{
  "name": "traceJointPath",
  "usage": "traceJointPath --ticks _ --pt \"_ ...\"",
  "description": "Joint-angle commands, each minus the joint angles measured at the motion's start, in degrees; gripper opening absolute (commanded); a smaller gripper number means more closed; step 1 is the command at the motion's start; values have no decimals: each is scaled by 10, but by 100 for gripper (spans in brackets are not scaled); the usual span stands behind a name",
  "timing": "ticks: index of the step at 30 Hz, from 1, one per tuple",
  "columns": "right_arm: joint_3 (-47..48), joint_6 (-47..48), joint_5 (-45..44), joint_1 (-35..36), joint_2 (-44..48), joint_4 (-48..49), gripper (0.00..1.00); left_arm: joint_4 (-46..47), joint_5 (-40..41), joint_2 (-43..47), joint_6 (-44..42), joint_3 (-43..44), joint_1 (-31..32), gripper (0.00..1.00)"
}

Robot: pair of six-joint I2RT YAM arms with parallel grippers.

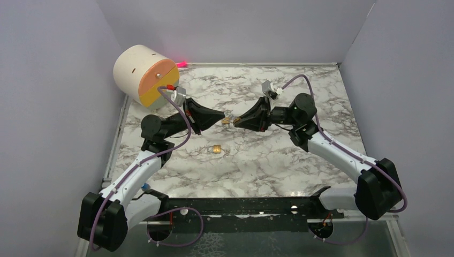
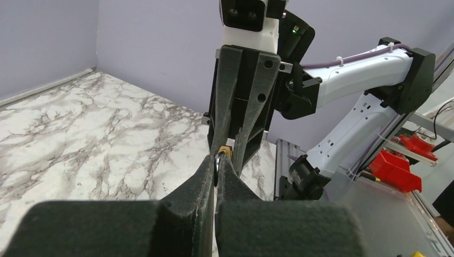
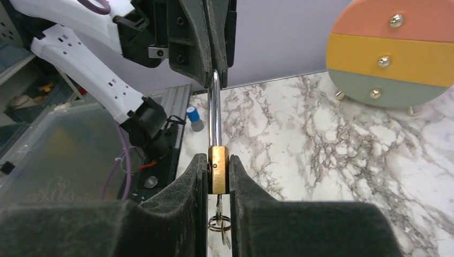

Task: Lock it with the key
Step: Pick up the lock from the center of the board.

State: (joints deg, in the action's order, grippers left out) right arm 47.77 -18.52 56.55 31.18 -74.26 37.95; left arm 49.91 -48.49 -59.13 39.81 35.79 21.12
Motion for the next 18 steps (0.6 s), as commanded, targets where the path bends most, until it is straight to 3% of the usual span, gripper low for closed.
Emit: traceJointPath --ticks 1,6,9,13,18 --pt "40 3 39 4 -5 -45 4 26 1 16 -11 -7 1 0" --pt "86 -2 60 4 -7 -144 1 10 -31 12 -22 6 -11 0" --pt "115 -11 100 4 -18 -190 1 -7 -128 -7 -20 34 -15 0" --pt "132 -14 122 4 -20 -221 1 -10 -220 -26 4 57 -15 13" --pt "149 -4 126 4 -16 -259 1 -30 -245 -15 -9 60 -17 14"
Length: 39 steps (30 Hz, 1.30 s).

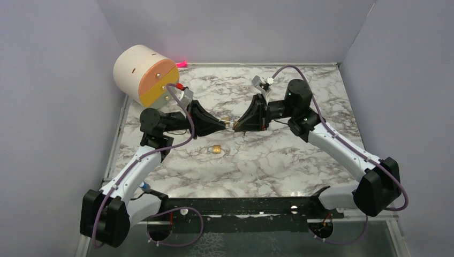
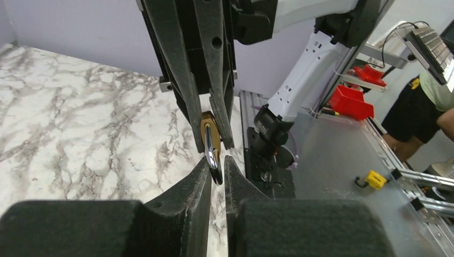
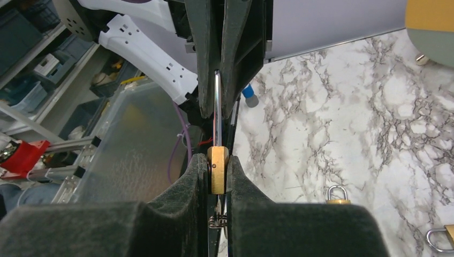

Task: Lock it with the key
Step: Pick up the lock from the center of the board, then lock the lock.

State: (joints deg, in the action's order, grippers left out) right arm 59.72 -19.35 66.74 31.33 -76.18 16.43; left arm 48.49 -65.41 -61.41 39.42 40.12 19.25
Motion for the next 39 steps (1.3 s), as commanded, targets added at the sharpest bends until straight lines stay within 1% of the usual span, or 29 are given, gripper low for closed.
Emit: traceJointPath --ticks 1,2,3,5,6,9,11,18,21,25,30,35,39 --pt "33 8 24 3 2 -54 1 -21 -82 9 -8 18 2 9" --pt "37 11 24 2 2 -62 1 -27 -85 11 -12 19 1 3" --pt "40 16 22 2 2 -71 1 -32 -85 12 -15 19 -1 0" --pt "46 26 24 3 2 -87 1 -39 -85 16 -19 19 -6 0" --pt "47 29 24 3 2 -94 1 -42 -85 19 -20 20 -10 2" --pt "50 34 26 3 2 -104 1 -46 -87 27 -26 21 -23 14" --pt "50 37 28 2 1 -110 1 -51 -88 34 -31 23 -32 18" --pt "52 41 33 3 -5 -115 1 -56 -94 40 -30 32 -44 21" --pt "54 44 30 2 -8 -118 1 -56 -90 38 -25 34 -44 28" --pt "59 51 25 2 -12 -130 1 -56 -87 31 -16 34 -44 32" --pt "61 54 18 3 -12 -134 1 -56 -87 29 -15 38 -43 33" --pt "64 55 19 3 -13 -136 1 -58 -82 21 -13 39 -43 37" --pt "64 55 20 3 -14 -138 1 -59 -75 22 -15 39 -41 37"
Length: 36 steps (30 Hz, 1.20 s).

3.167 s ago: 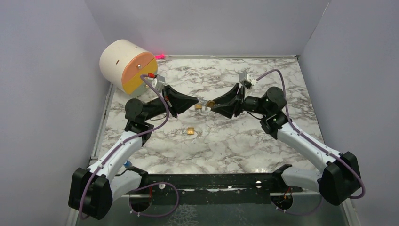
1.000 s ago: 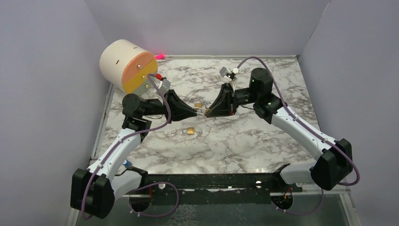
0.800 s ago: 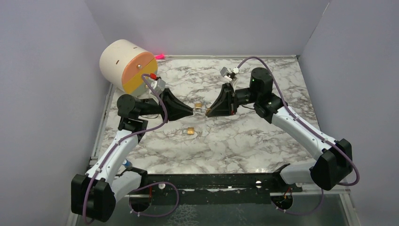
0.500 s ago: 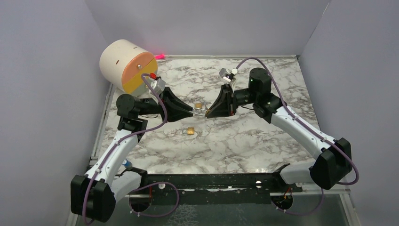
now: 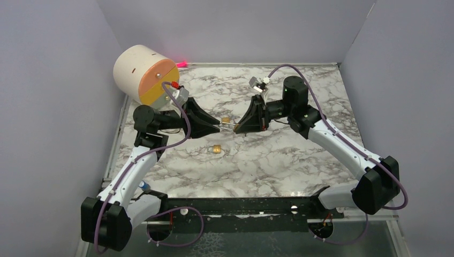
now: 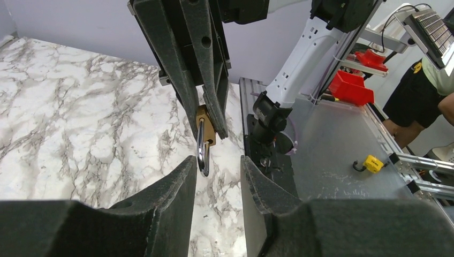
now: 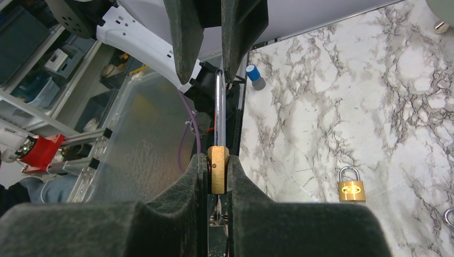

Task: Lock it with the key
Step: Lock the lock.

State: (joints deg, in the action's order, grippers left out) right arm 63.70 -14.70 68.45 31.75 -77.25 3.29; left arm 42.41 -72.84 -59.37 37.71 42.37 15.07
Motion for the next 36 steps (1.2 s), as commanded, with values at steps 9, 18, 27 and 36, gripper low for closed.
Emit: traceJointPath --ticks 9,18,27,36 --pt "27 6 7 -1 -7 -5 1 -6 10 -3 -2 20 3 37" --pt "31 7 5 1 -10 -8 1 -28 23 -3 -16 28 5 19" --pt "35 11 4 3 -14 -13 1 -53 39 -5 -32 33 5 11" --pt "40 24 -19 2 0 -24 1 -94 52 -22 -15 55 6 0"
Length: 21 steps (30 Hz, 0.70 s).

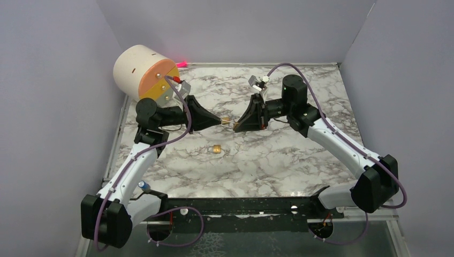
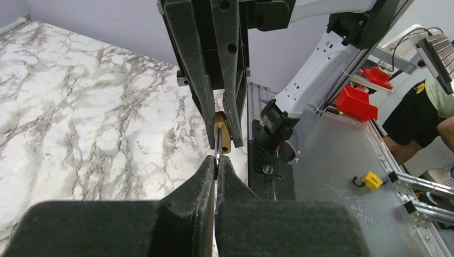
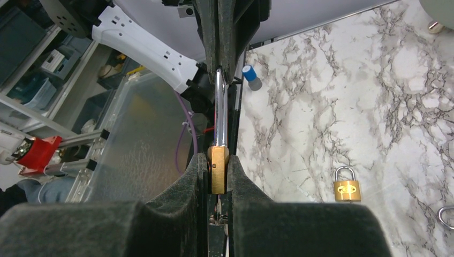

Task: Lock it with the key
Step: Lock the lock.

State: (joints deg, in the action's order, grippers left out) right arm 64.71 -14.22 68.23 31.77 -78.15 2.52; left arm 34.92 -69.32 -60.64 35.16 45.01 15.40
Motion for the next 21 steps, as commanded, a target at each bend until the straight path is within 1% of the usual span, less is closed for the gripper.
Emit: traceJointPath --ticks 1,5,11,15,21 --pt "31 21 -19 2 10 -16 1 -20 17 -10 14 30 3 0" --pt "34 17 -25 2 9 -7 1 -22 22 -6 14 32 7 0" --pt "29 -7 -39 5 10 32 1 -25 32 5 5 24 11 0" --pt "42 -9 -37 11 1 26 1 -30 36 10 -8 19 12 0" --pt "32 -20 -65 17 9 53 1 -33 37 7 -15 14 16 0"
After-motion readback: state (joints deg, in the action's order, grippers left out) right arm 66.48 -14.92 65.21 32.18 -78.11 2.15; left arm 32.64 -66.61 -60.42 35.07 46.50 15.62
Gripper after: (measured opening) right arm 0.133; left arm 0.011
